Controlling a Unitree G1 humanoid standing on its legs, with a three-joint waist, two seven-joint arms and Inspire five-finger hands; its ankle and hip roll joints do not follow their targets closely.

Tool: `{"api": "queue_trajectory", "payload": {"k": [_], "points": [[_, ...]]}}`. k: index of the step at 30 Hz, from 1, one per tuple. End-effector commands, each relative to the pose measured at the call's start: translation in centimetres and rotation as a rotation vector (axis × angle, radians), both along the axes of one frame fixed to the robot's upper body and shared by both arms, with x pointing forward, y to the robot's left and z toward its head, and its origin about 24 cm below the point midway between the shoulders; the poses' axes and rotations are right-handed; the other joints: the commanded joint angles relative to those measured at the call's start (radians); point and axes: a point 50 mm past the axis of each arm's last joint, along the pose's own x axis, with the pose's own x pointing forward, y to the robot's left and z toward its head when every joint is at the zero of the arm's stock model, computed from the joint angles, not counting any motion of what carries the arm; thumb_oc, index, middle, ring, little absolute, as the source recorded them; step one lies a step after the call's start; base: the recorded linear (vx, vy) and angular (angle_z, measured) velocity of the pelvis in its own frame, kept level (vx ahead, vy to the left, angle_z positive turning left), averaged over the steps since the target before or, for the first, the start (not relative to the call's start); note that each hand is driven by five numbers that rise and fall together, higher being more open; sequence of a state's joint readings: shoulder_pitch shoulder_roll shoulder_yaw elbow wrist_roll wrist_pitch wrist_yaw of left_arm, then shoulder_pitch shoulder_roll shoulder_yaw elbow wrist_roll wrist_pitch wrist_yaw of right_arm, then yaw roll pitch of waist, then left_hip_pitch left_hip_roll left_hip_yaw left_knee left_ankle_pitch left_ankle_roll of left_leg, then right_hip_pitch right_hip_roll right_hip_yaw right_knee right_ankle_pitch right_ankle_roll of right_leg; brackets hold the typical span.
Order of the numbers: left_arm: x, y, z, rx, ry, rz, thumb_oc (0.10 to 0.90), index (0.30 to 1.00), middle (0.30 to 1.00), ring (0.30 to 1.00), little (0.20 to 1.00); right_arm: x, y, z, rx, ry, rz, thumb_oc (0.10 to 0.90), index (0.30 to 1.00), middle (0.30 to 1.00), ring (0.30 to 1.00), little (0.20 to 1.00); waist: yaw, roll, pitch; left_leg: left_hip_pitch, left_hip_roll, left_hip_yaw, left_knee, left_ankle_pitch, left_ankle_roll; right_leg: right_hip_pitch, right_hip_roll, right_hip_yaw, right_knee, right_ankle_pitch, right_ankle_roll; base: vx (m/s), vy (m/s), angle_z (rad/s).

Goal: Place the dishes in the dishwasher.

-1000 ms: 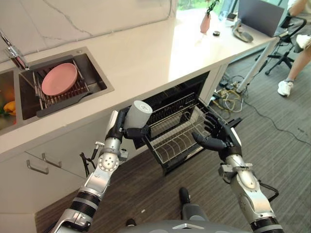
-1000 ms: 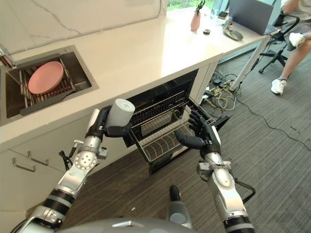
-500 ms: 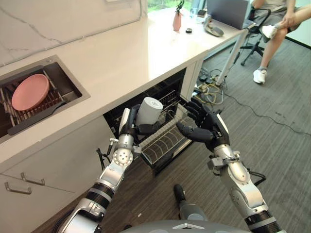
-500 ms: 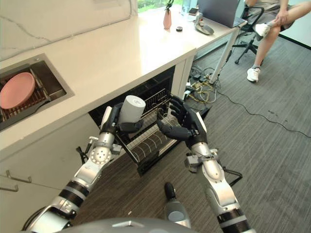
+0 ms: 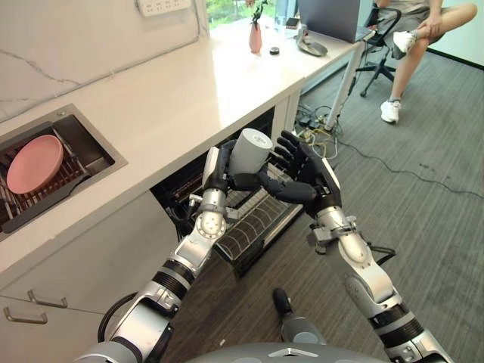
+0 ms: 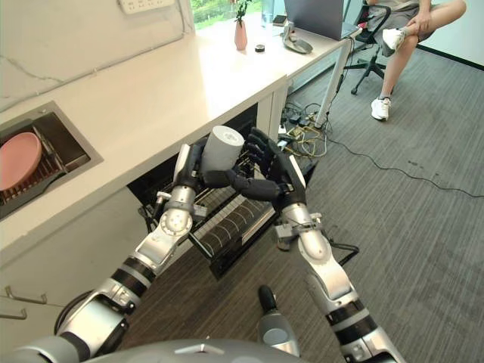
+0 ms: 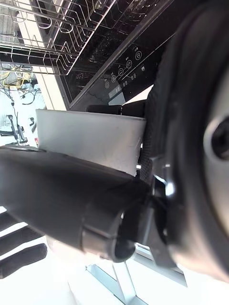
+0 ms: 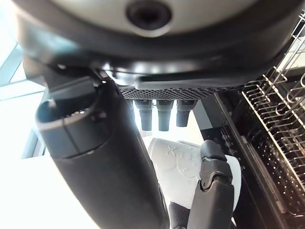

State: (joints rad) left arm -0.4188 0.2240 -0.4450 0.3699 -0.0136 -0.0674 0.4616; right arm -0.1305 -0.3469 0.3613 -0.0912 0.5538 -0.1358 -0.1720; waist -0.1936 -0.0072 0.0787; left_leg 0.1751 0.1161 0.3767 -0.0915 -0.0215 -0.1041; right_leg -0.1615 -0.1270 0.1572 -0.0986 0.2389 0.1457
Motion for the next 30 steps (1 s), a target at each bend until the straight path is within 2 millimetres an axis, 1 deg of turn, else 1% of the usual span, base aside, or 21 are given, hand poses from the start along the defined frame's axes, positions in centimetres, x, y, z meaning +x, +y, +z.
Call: {"api": "queue_trajectory", "payload": {"k": [1,6,11,14,24,30], "points": [[1.6,-1.9,5.6,-0.031,-0.263,-0.052,0.4,0.3,0.3,0.3,0.3,1.1,0.7,5.8,0.168,-0.265,-0.021,0.8,0.9,0.9,0.9,0.9,0.03,-0.017,-0.044,-0.009,-0.002,-0.07,0.005,-0.053,0.021,0.1,-0.028,-0.034,0.045,-0.171,0.065,0.0,0.0,0.0],[1.0,-3.4,5.0,-0.09,-0.247,-0.06,0.4,0.3,0.3,0.3,0.3,1.8,2.1,6.6,0.234,-0.263,-0.045,0.8,0.9,0.9,0.9,0.9,0.053,-0.023,-0.042,-0.021,0.001,-0.098,0.004,-0.049,0.02,0.114,-0.032,-0.06,0.044,-0.174,0.06,0.01,-0.007,0.06],[0.8,-3.6,4.7,-0.081,-0.243,-0.058,0.4,0.3,0.3,0.3,0.3,2.2,2.2,6.7,0.237,-0.26,-0.083,0.8,0.9,0.9,0.9,0.9,0.062,-0.024,-0.04,-0.028,0.0,-0.11,0.004,-0.047,0.019,0.118,-0.035,-0.072,0.045,-0.176,0.058,0.01,0.003,0.14],[0.8,-3.6,4.5,-0.021,-0.254,-0.044,0.4,0.3,0.3,0.3,0.3,2.3,2.9,5.6,0.266,-0.175,-0.113,0.8,0.9,0.9,0.9,0.9,0.074,-0.025,-0.037,-0.039,0.0,-0.127,0.004,-0.045,0.017,0.124,-0.041,-0.091,0.045,-0.178,0.056,0.01,0.012,0.1],[0.7,-4.0,4.3,0.024,-0.259,-0.039,0.4,0.3,0.3,0.3,0.3,2.0,4.2,4.6,0.351,-0.067,-0.087,0.8,0.9,0.9,0.9,0.9,0.086,-0.031,-0.033,-0.057,-0.002,-0.149,0.004,-0.04,0.012,0.13,-0.048,-0.115,0.041,-0.178,0.053,0.0,0.008,0.1],[0.7,-4.3,4.3,0.021,-0.255,-0.046,0.4,0.3,0.3,0.3,0.3,2.0,4.8,4.2,0.387,-0.024,-0.062,0.8,0.9,0.9,0.9,0.9,0.092,-0.034,-0.032,-0.059,-0.002,-0.155,0.004,-0.04,0.012,0.132,-0.05,-0.117,0.04,-0.179,0.05,0.0,0.002,0.01]]}}
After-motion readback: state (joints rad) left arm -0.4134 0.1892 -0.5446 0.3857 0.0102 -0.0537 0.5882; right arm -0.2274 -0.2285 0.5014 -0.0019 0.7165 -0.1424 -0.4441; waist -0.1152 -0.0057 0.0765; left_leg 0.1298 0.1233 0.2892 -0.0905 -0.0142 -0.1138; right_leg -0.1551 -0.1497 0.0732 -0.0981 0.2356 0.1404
